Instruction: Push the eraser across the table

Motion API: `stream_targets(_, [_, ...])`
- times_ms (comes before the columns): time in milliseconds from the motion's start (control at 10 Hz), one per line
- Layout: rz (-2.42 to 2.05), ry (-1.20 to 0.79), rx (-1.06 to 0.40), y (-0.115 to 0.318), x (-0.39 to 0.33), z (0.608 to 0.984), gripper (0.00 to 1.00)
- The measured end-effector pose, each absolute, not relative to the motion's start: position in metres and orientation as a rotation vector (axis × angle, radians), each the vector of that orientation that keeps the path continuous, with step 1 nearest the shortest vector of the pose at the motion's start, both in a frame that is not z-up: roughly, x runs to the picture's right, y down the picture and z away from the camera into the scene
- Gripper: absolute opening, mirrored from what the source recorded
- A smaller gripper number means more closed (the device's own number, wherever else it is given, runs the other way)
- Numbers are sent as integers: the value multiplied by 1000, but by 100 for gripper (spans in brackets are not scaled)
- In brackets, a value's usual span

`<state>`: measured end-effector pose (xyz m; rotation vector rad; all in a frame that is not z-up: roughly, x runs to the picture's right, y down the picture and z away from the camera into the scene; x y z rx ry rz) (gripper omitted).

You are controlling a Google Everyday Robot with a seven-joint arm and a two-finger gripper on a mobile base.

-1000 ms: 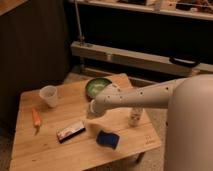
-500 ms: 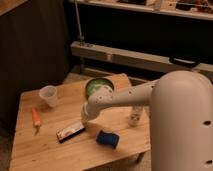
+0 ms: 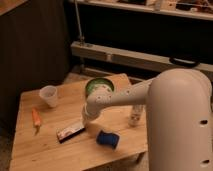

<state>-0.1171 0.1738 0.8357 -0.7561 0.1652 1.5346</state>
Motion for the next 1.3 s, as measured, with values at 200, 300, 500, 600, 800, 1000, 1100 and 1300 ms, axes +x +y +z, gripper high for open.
stream_targets(200, [1522, 171, -765, 179, -116, 836, 0])
stream_targets(300, [1515, 173, -770, 182, -113, 836, 0])
stream_targets(500, [1498, 171, -780, 187, -116, 836, 0])
stream_targets(600, [1487, 168, -786, 189, -118, 835, 0])
stream_targets(800, [1472, 159, -795, 192, -122, 834, 0])
stream_targets(1000, [1448, 141, -809, 194, -134, 830, 0])
stream_targets(1100, [1438, 131, -814, 193, -140, 829, 0])
stream_targets(1300, [1415, 113, -832, 195, -157, 827, 0])
